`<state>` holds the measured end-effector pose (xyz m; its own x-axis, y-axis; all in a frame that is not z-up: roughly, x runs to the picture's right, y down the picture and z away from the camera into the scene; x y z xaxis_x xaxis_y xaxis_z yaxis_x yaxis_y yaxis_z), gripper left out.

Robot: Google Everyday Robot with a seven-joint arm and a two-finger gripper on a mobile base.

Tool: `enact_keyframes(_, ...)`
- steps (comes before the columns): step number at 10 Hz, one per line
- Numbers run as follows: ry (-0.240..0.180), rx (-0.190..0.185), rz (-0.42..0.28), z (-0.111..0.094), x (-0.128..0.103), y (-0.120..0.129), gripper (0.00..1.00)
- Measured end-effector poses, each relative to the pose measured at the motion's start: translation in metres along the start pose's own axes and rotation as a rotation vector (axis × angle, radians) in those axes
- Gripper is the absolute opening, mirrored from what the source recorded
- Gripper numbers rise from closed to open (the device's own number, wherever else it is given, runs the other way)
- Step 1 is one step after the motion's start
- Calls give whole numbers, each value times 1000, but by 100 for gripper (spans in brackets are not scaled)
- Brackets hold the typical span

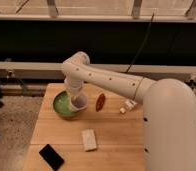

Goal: Place the ceramic cup in the ceramic bowl

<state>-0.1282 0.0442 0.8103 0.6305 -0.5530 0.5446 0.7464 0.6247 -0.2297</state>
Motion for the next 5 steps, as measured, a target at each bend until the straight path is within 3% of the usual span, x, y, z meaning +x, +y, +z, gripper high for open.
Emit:
enact_keyframes(2, 8, -4, -9, 5, 2, -3, 3)
enact_keyframes(5, 9, -17, -24, 10, 5, -6, 32)
